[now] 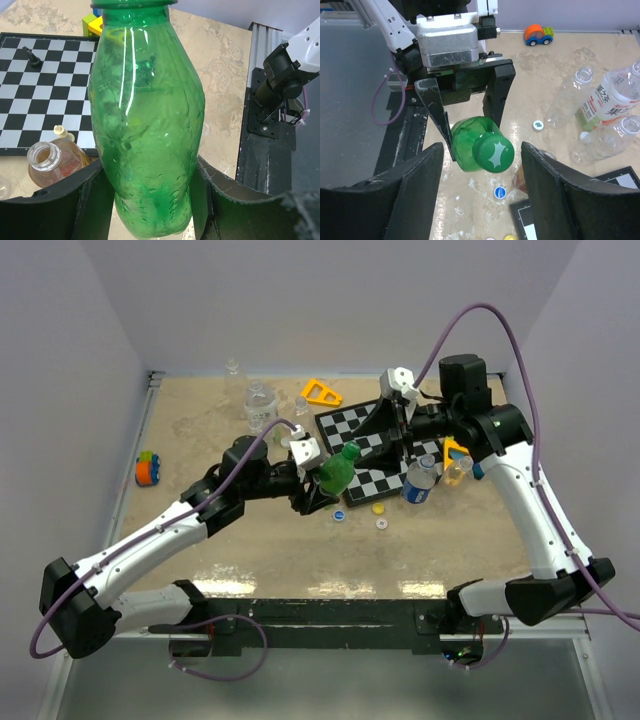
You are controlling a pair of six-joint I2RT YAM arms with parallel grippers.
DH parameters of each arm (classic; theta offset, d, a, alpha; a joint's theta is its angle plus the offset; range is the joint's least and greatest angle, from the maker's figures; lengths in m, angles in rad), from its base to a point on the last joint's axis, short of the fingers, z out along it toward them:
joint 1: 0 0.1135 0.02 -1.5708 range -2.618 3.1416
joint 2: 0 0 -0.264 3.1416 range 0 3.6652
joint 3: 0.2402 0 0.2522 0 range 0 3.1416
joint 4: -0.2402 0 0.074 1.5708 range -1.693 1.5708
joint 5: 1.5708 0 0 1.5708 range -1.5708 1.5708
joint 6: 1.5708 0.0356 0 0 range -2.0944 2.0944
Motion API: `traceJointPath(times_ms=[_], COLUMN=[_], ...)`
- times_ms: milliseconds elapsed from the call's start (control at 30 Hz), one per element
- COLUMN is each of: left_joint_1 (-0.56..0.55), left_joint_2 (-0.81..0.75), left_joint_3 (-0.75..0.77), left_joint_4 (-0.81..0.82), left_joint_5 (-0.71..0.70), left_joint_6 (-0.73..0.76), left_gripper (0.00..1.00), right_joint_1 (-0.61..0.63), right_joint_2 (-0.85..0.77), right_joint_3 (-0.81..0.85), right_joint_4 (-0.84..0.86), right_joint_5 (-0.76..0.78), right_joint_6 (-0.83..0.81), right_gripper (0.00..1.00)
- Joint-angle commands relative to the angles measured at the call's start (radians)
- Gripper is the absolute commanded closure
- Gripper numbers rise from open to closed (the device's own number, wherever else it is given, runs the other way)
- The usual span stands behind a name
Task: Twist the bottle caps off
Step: Unscrew the bottle cap from the plastic bottle.
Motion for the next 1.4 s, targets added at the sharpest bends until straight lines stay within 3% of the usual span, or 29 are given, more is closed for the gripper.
traceJointPath(times_ms=[0, 400, 567, 700, 767, 867, 933, 1100, 1267, 1367], left_joint_1=[-0.014, -0.017, -0.017, -0.017, -0.017, -0.017, -0.017, -0.017, -0.016, -0.016], left_joint_2=[0.004, -0.008, -0.011, -0.039, -0.046, -0.042, -0.040, -0.059, -0.054, -0.051], left_joint_3=[0.055, 0.058, 0.055, 0.042, 0.033, 0.032, 0.033, 0.027, 0.027, 0.029], left_joint_4=[0.017, -0.008, -0.008, 0.025, 0.048, 0.051, 0.032, 0.003, -0.024, -0.052], left_joint_5=[-0.011, -0.028, -0.046, -0.078, -0.069, -0.058, -0.057, -0.072, -0.081, -0.095], left_joint_6=[0.039, 0.067, 0.073, 0.065, 0.059, 0.067, 0.081, 0.108, 0.139, 0.168], left_gripper=[1.00, 1.00, 1.00, 1.00, 1.00, 1.00, 1.00, 1.00, 1.00, 1.00], right_joint_1=[0.017, 0.043, 0.051, 0.055, 0.057, 0.057, 0.057, 0.057, 0.055, 0.057], right_joint_2=[0.015, 0.025, 0.026, 0.019, 0.017, 0.017, 0.014, 0.011, 0.017, 0.018], right_joint_3=[0.008, -0.009, -0.004, -0.009, -0.015, -0.016, -0.013, -0.012, 0.010, 0.008], right_joint_4=[0.039, 0.049, 0.036, 0.026, 0.031, 0.040, 0.039, 0.026, 0.005, -0.006], right_joint_5=[-0.005, 0.047, 0.049, 0.049, 0.052, 0.070, 0.077, 0.087, 0.075, 0.075], right_joint_6=[0.046, 0.076, 0.069, 0.054, 0.059, 0.069, 0.065, 0.051, 0.033, 0.023], right_gripper=[0.35, 0.53, 0.88, 0.98, 0.96, 0.61, 0.51, 0.54, 0.65, 0.61])
